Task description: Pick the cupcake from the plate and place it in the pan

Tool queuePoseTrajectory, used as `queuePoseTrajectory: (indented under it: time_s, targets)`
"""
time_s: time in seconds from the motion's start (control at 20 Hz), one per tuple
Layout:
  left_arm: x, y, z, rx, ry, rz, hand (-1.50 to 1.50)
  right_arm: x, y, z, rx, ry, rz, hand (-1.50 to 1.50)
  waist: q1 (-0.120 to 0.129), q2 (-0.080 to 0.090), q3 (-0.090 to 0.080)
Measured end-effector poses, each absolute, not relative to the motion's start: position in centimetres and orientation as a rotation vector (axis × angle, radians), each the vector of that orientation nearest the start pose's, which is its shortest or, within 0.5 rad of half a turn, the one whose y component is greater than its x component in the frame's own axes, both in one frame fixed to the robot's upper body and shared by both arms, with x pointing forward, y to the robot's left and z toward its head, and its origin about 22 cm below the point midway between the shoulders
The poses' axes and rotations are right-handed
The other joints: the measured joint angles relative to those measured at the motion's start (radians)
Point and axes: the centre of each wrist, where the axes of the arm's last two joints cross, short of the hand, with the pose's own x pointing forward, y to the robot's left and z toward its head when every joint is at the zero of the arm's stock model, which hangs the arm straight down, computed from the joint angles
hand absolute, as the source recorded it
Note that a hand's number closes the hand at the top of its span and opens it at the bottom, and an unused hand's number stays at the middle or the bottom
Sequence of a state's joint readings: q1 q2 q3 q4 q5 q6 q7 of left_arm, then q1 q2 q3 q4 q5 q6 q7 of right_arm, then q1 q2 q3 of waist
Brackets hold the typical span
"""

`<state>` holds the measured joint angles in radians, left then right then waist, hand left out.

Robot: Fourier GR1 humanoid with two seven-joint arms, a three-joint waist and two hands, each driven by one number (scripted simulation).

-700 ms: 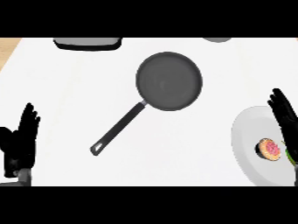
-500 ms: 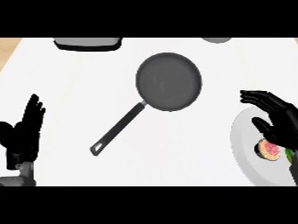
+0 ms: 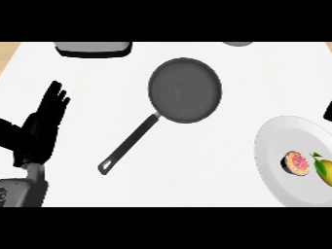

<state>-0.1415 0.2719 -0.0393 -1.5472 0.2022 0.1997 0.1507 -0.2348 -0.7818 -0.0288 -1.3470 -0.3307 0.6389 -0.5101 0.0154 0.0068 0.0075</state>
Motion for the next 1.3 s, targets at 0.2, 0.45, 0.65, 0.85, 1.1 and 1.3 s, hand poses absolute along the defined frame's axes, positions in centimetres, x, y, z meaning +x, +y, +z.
queuePoseTrajectory:
  time_s: [0.2, 0.45, 0.65, 0.85, 1.1, 1.3]
  targets:
    - [27.9, 26.4, 4.9, 0.100, -1.535, 0.036, 0.00, 28.7, -44.1, 14.5, 0.120, -1.908, 0.870, -1.50, 0.008, 0.006, 0.001]
    - [28.2, 26.3, 5.6, 0.079, -1.537, 0.025, 0.00, 28.9, -44.8, 16.8, -0.025, -1.939, 1.053, -1.50, 0.021, 0.007, 0.000]
    - [28.7, 26.4, 6.4, 0.079, -1.543, 0.018, 0.00, 29.4, -44.1, 18.4, -0.103, -1.914, 1.243, -1.50, 0.025, 0.006, -0.003]
    - [28.8, 26.2, 6.3, 0.076, -1.535, 0.013, 0.00, 30.0, -42.3, 18.7, -0.171, -1.860, 1.462, -1.50, 0.025, 0.004, -0.005]
    - [28.7, 26.8, 6.2, 0.071, -1.526, 0.015, 0.00, 30.4, -40.8, 17.7, -0.202, -1.742, 1.713, -1.50, 0.024, 0.002, -0.006]
    - [28.7, 26.4, 6.1, 0.069, -1.526, 0.019, 0.00, 30.4, -39.9, 16.9, -0.216, -1.556, 1.932, -1.50, 0.024, 0.002, -0.007]
